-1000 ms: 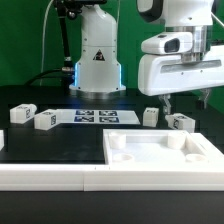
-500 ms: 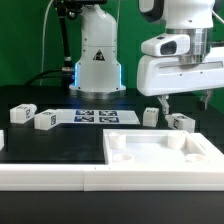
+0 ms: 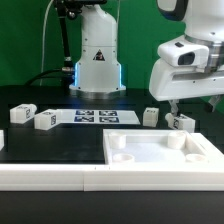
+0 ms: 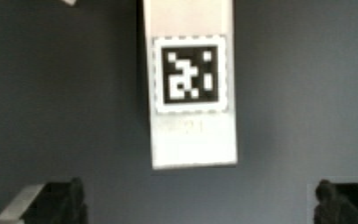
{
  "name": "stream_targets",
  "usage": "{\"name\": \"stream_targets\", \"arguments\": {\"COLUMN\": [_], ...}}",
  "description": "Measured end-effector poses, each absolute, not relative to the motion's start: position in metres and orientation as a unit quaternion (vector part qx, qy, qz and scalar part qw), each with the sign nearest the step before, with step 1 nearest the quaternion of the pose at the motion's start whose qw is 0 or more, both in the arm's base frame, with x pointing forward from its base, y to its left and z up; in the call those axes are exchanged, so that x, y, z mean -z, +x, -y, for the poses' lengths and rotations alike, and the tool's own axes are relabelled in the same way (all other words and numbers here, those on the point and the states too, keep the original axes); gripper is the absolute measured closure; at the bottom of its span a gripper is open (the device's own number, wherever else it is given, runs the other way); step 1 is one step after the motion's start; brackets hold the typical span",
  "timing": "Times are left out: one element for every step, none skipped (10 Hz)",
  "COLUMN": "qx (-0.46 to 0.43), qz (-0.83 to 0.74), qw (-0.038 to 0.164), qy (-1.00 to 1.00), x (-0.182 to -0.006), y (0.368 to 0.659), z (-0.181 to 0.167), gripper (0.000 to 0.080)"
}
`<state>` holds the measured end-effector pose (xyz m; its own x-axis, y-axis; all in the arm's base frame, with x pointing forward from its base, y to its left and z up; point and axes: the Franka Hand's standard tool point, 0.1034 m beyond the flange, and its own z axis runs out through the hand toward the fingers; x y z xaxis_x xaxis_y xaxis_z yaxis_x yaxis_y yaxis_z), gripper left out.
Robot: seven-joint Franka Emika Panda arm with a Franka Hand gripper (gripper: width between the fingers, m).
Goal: Assemble one leg
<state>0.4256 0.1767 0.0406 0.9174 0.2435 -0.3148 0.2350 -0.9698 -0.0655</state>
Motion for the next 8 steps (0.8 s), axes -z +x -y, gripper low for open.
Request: {"name": "stream_targets", "arguments": {"qx": [-0.179, -0.226, -0.250, -0.287, -0.345, -0.365, -0.403, -0.427], "qz": [0.119, 0.122, 0.121, 0.116, 0.109, 0.115, 0.118, 0.119], "qw": [0.010, 0.001, -0.003, -0.007, -0.017, -0.018, -0.021, -0.024], "qy": [-0.977, -0.967, -0.961, -0.951, -0.932, -0.924, -0.907, -0.896], "x": [-0.040, -0.039, -0.034, -0.025, -0.022, -0.017, -0.013, -0.008], "y": [0.427, 0.421, 0.421, 0.416, 0.410, 0.412, 0.404, 0.401], "z": [-0.174, -0.175, -0.178, -0.180, -0.179, -0.181, -0.178, -0.180], "gripper": [0.0151, 0.0151, 0.0151, 0.0151, 0.0151, 0.0151, 0.0151, 0.0151]}}
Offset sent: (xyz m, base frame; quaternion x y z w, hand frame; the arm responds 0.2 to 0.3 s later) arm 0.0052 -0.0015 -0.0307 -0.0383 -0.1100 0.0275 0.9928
